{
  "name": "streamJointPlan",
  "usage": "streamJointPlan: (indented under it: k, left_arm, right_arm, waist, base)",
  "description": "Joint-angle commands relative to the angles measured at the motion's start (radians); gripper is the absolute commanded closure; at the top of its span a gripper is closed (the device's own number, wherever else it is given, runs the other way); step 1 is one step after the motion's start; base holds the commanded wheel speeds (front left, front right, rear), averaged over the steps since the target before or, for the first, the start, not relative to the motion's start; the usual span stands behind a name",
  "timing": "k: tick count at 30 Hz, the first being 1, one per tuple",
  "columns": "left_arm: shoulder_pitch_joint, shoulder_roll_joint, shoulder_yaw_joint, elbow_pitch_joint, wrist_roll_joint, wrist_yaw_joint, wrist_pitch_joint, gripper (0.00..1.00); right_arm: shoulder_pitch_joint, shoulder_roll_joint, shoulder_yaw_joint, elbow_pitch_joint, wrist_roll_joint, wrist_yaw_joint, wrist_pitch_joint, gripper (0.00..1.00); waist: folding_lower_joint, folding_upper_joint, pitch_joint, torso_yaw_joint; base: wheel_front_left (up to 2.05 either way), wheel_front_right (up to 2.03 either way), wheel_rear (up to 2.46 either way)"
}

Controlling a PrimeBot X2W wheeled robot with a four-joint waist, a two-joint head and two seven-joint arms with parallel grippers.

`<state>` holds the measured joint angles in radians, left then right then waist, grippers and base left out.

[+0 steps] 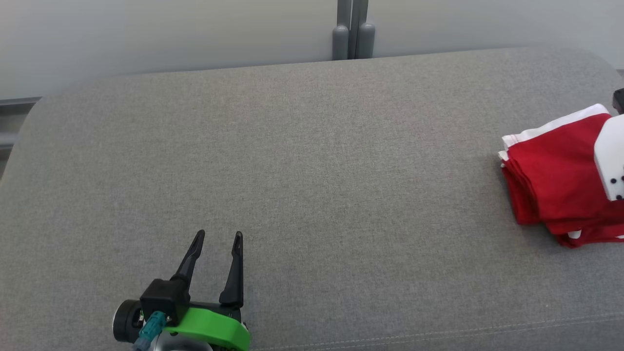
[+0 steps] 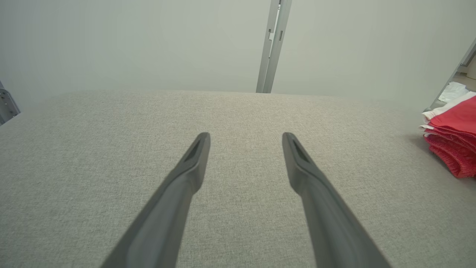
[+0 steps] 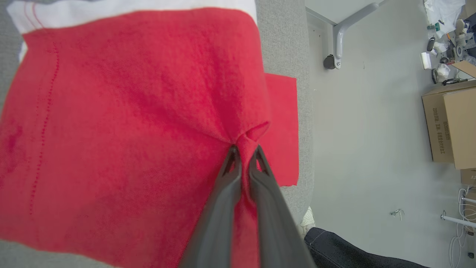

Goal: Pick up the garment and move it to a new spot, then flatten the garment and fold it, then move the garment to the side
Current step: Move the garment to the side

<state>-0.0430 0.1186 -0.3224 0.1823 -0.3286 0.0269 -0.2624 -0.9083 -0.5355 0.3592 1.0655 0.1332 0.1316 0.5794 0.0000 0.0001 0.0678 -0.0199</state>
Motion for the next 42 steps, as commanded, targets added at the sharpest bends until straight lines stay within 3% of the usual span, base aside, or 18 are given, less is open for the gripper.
streamJointPlan:
  k: [1, 8, 13, 18, 25, 26, 27, 28, 35, 42]
  left_arm:
    - [-0.014, 0.010, 0.004, -0.003, 0.007, 0.002, -0.003, 0.00]
    - [-0.044, 0.010, -0.013, -0.005, 0.014, -0.004, 0.001, 0.00]
    - [-0.068, 0.017, -0.020, -0.006, 0.019, -0.006, 0.009, 0.00]
    - [-0.084, 0.033, -0.022, -0.013, 0.024, -0.004, 0.016, 0.00]
    - [-0.102, 0.046, -0.024, -0.027, 0.029, -0.001, 0.021, 0.00]
    - [-0.104, 0.046, -0.025, -0.028, 0.030, 0.000, 0.021, 0.00]
    - [-0.107, 0.047, -0.026, -0.029, 0.031, 0.001, 0.022, 0.00]
    - [-0.109, 0.048, -0.026, -0.031, 0.032, 0.001, 0.024, 0.00]
    - [-0.110, 0.054, -0.032, -0.031, 0.031, 0.004, 0.024, 0.00]
    - [-0.091, 0.055, -0.049, -0.041, 0.032, -0.019, 0.008, 0.00]
  right_arm:
    - [0.016, -0.024, -0.009, -0.022, -0.004, -0.002, 0.011, 1.00]
    - [0.086, -0.082, -0.089, -0.104, -0.036, -0.002, 0.047, 1.00]
    - [0.140, -0.110, -0.209, -0.157, -0.122, -0.002, 0.037, 1.00]
    - [0.214, -0.078, -0.367, -0.215, -0.240, -0.002, 0.042, 1.00]
    - [0.272, -0.051, -0.510, -0.279, -0.387, -0.002, 0.028, 1.00]
    - [0.278, -0.043, -0.533, -0.295, -0.407, -0.002, 0.018, 0.79]
    - [0.280, -0.032, -0.557, -0.312, -0.425, -0.002, 0.003, 0.21]
    - [0.287, -0.024, -0.582, -0.326, -0.446, -0.002, -0.003, 0.00]
    - [0.330, 0.060, -0.685, -0.392, -0.534, -0.002, -0.044, 0.00]
    - [0.403, 0.183, -0.783, -0.479, -0.516, -0.002, -0.082, 0.00]
  waist:
    - [0.0000, -0.0001, 0.018, 0.007]
    - [0.0000, -0.0001, 0.066, 0.023]
    - [0.0000, -0.0001, 0.104, 0.044]
    - [0.0000, -0.0001, 0.146, 0.072]
    - [0.0000, -0.0001, 0.179, 0.092]
    - [0.0000, -0.0001, 0.182, 0.093]
    - [0.0000, -0.0001, 0.185, 0.093]
    - [0.0000, -0.0001, 0.187, 0.093]
    - [0.0000, -0.0001, 0.177, 0.078]
    - [0.0000, -0.0001, 0.116, 0.063]
  base:
    - [0.00, 0.00, 0.00]
    - [0.00, 0.00, 0.00]
    - [0.00, 0.00, 0.00]
    - [0.00, 0.00, 0.00]
    - [0.00, 0.00, 0.00]
    - [0.00, 0.00, 0.00]
    - [0.00, 0.00, 0.00]
    - [0.00, 0.00, 0.00]
    - [0.00, 0.00, 0.00]
    - [0.00, 0.00, 0.00]
